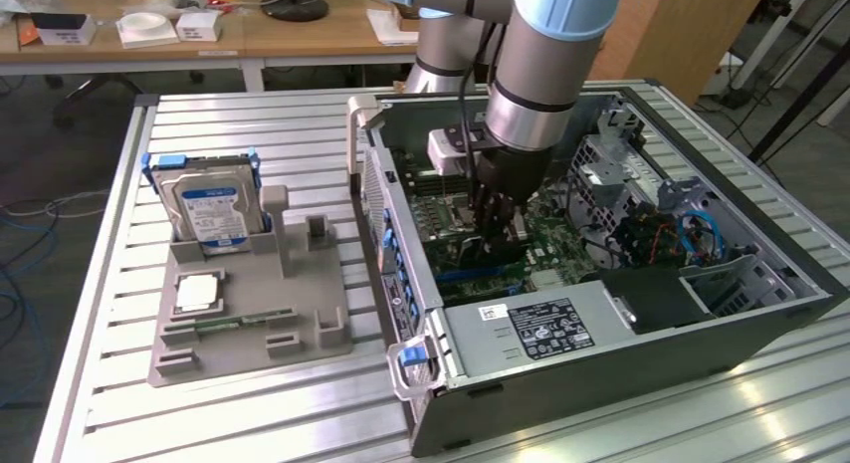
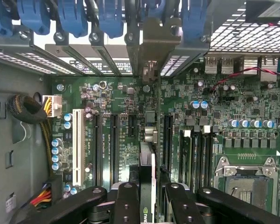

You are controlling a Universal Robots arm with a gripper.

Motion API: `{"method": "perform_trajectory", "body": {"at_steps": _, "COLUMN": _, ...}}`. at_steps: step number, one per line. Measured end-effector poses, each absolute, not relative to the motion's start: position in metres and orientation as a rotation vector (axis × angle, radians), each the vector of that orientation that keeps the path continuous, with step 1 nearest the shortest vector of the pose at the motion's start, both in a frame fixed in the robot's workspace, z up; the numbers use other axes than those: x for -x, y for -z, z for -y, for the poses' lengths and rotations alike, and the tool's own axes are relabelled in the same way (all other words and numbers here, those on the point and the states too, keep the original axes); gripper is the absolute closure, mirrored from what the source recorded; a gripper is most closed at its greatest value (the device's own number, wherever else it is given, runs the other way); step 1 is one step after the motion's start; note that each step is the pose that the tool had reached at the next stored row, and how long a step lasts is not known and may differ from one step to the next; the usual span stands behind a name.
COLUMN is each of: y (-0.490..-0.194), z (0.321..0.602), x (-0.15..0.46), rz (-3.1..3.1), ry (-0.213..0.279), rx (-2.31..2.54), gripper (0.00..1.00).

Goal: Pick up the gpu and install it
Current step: 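Insert the gpu into the slot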

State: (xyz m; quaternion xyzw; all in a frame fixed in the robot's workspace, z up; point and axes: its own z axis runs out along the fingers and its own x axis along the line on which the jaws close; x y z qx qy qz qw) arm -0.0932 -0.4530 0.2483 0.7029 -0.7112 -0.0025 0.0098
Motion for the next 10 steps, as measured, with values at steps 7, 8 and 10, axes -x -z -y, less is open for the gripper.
{"method": "perform_trajectory", "body": {"at_steps": 7, "y": -0.2482, "z": 0.4530, "x": 0.0939, "rz": 2.221, "ry": 0.008, "rx": -2.194, "gripper": 0.74}}
{"method": "perform_trajectory", "body": {"at_steps": 8, "y": -0.2482, "z": 0.4530, "x": 0.0940, "rz": 2.221, "ry": 0.008, "rx": -2.194, "gripper": 0.74}}
{"method": "perform_trajectory", "body": {"at_steps": 10, "y": -0.2482, "z": 0.4530, "x": 0.0939, "rz": 2.221, "ry": 0.008, "rx": -2.194, "gripper": 0.74}}
